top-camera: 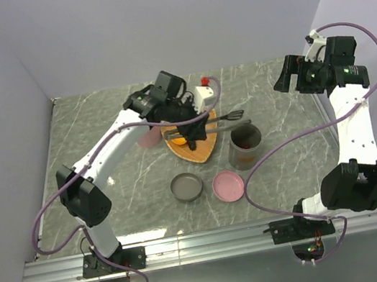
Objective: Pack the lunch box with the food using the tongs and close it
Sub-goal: Place the fake food in the packing box, then pick up the fake food from the plate, then place the fake food in the packing box, then pick up the fake food from the plate.
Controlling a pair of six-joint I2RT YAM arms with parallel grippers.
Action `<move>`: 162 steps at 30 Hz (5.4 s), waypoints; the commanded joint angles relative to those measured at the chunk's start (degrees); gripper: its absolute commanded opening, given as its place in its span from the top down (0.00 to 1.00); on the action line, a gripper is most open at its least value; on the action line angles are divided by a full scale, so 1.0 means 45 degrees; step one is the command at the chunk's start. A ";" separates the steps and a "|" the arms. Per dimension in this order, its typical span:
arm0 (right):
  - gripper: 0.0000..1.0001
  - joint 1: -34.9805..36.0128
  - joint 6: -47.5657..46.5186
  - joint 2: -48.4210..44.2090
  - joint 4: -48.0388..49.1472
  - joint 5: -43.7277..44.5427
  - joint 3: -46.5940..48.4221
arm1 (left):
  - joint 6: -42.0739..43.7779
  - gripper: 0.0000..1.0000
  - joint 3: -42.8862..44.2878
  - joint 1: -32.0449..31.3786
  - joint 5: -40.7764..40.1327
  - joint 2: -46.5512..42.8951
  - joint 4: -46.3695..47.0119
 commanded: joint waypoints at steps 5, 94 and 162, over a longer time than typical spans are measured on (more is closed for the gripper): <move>0.00 -0.0109 -0.0130 -0.0099 0.0135 -0.0191 0.0369 | 0.0064 0.51 -0.0533 0.2007 0.0503 -0.1614 -0.0146; 0.00 -0.0090 -0.0032 0.0018 0.0253 -0.0250 0.0369 | -0.0267 1.00 0.1751 0.1679 -0.1079 -0.0754 -0.1610; 0.00 -0.0090 -0.0032 -0.0197 0.0155 0.0492 0.0447 | -1.0107 0.52 -0.8033 0.0017 -0.6604 -0.5483 0.2822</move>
